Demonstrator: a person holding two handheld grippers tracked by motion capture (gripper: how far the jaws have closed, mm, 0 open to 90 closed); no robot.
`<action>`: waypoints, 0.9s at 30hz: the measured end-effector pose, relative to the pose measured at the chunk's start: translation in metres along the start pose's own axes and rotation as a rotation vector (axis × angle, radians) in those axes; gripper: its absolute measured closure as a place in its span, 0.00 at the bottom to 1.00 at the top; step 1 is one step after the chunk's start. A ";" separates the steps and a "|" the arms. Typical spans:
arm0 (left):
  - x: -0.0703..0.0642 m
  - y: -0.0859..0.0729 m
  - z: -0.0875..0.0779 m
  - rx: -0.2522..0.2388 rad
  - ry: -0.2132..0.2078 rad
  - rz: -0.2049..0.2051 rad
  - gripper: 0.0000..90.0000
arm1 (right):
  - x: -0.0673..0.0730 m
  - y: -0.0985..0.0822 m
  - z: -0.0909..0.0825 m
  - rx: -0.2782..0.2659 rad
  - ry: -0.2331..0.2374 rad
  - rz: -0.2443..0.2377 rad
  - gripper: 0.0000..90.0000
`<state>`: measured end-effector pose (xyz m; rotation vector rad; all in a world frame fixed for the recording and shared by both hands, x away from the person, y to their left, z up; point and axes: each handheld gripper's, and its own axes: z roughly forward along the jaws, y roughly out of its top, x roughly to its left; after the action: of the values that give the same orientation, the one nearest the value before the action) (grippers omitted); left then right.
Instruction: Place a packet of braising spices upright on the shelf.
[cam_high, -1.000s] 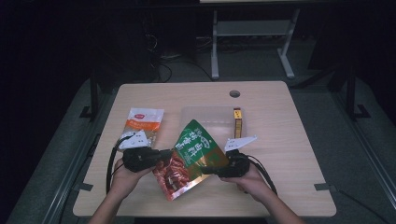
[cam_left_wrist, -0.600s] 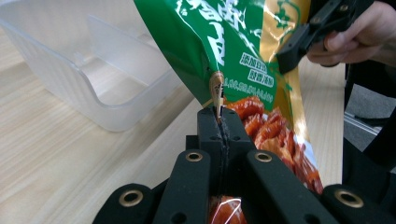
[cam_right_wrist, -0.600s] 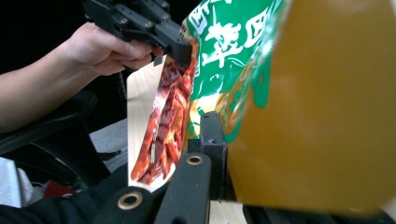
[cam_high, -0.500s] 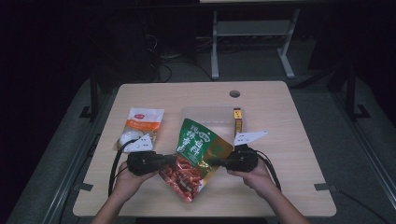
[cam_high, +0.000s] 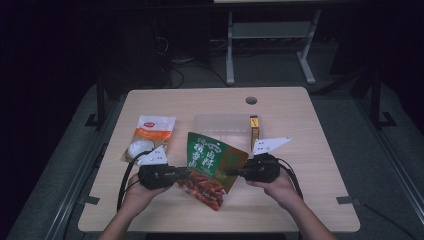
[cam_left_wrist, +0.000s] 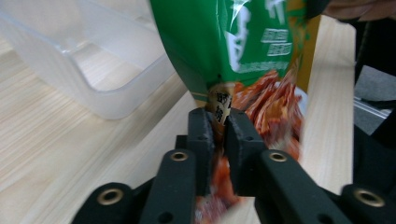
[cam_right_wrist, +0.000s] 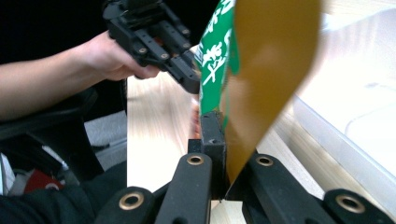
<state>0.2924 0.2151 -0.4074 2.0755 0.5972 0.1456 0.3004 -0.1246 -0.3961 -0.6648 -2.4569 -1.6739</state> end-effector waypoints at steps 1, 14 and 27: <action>0.003 -0.001 -0.002 -0.018 -0.020 -0.019 0.87 | 0.001 0.001 -0.001 0.009 0.003 -0.011 1.00; 0.003 -0.012 -0.004 0.034 -0.011 -0.014 0.40 | 0.014 0.016 -0.011 0.076 -0.029 -0.143 1.00; 0.007 -0.028 -0.012 0.076 0.029 -0.030 0.29 | 0.017 0.040 -0.026 0.092 -0.061 -0.220 1.00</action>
<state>0.2849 0.2403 -0.4249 2.1394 0.6604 0.1372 0.2970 -0.1308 -0.3464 -0.4556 -2.7176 -1.6193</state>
